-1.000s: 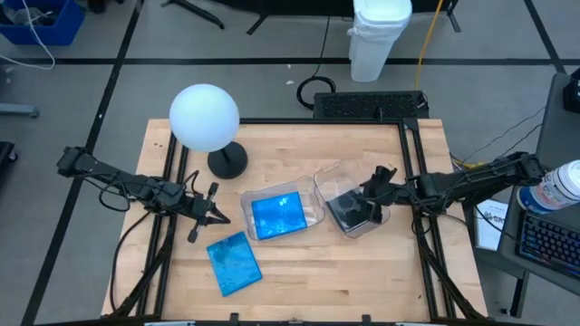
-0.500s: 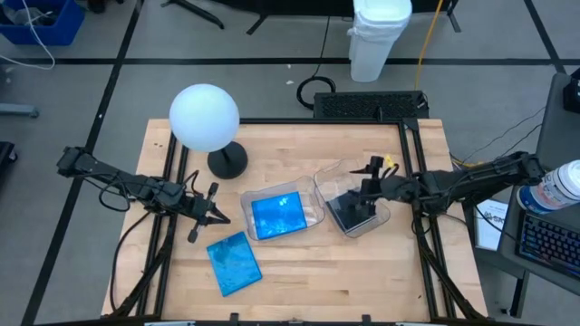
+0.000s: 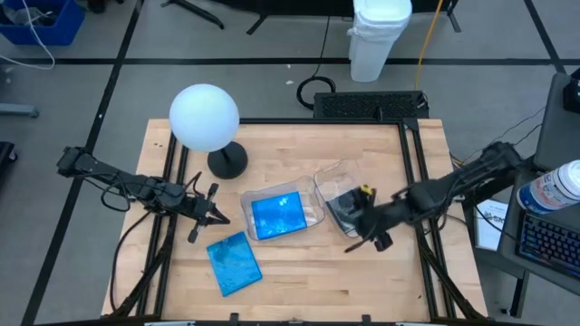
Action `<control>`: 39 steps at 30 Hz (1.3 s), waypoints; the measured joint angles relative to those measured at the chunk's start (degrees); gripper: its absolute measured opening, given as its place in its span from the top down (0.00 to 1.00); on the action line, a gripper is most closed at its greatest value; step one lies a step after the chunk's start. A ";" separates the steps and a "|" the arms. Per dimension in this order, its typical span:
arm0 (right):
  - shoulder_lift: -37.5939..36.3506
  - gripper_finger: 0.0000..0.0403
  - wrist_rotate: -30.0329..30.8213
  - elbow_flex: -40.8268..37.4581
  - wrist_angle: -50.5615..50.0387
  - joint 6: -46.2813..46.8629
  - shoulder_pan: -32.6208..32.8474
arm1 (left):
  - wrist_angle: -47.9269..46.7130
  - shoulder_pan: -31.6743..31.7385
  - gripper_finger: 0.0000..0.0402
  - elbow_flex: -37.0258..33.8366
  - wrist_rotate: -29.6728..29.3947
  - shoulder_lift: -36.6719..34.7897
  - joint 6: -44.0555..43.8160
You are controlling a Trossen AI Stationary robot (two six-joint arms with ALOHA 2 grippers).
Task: Pick & place jewel cases by type
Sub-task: Adjust the bins
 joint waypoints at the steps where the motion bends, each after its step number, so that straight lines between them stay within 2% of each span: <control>1: 1.47 0.40 0.00 0.78 -1.74 2.19 0.62 | 0.00 0.00 0.95 0.00 0.00 0.01 0.06; 6: 6.14 0.40 -3.03 2.65 -5.37 10.39 3.44 | -0.01 0.00 0.95 0.00 0.00 0.01 0.26; 13: 6.74 0.40 -2.99 2.65 -9.97 19.10 6.35 | 0.00 0.00 0.95 0.00 0.57 0.00 -0.05; 23: 6.74 0.42 -2.51 -5.50 -8.31 23.38 7.16 | -0.03 0.00 0.95 0.00 0.61 0.00 0.11; 27: 6.74 0.52 -2.76 -8.40 -6.86 24.96 7.16 | -0.02 0.00 0.95 0.00 0.63 0.01 0.06; 36: 6.74 0.91 -2.74 -8.73 -6.35 30.24 7.10 | -0.03 0.00 0.95 0.00 0.67 0.01 0.08; 39: 6.69 0.98 -2.76 -8.73 -4.74 31.98 7.16 | -0.02 0.00 0.95 0.00 0.66 0.01 0.08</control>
